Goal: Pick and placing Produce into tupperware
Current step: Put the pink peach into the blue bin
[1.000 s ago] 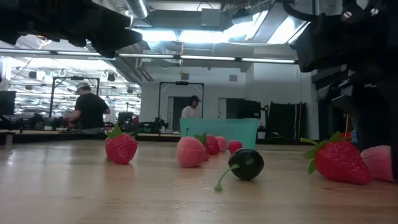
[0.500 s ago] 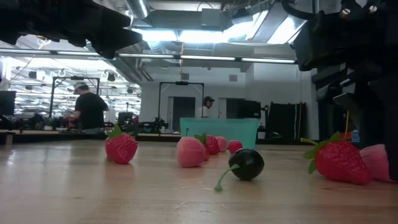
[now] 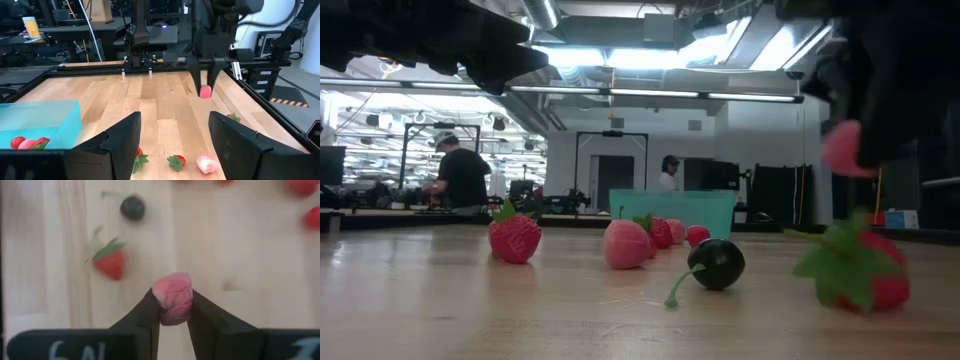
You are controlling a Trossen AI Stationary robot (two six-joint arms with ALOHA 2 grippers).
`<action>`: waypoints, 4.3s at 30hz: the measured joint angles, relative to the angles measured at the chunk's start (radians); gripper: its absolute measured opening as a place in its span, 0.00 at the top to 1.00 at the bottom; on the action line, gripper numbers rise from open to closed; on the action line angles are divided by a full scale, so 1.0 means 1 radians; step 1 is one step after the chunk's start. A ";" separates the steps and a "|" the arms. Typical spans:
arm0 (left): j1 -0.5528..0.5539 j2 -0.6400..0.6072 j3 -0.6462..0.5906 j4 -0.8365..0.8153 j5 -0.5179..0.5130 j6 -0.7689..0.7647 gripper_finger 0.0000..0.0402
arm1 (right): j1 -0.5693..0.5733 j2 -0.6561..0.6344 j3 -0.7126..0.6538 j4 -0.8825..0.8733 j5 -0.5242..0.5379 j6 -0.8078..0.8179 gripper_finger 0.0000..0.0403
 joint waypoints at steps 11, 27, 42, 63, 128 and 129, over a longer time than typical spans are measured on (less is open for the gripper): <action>0.000 0.000 0.000 0.000 0.000 0.000 0.43 | -0.009 -0.084 -0.077 0.042 0.162 -0.003 0.81; 0.000 0.000 0.000 0.000 -0.001 0.001 0.43 | -0.016 -0.389 -0.627 1.004 0.282 -0.271 0.81; 0.010 0.000 0.000 0.002 -0.026 -0.017 0.43 | -0.029 -0.398 -0.938 1.730 0.254 -0.479 0.82; 0.152 0.281 0.001 0.381 -0.048 0.007 0.45 | -0.193 -0.366 -0.938 1.722 0.378 -0.511 0.82; 0.172 0.308 0.001 0.393 -0.027 0.009 0.46 | -1.001 -0.073 -0.281 0.542 -0.361 -0.419 0.82; 0.172 0.308 0.001 0.393 -0.027 0.008 0.46 | -1.001 -0.061 -0.281 0.540 -0.362 -0.419 0.82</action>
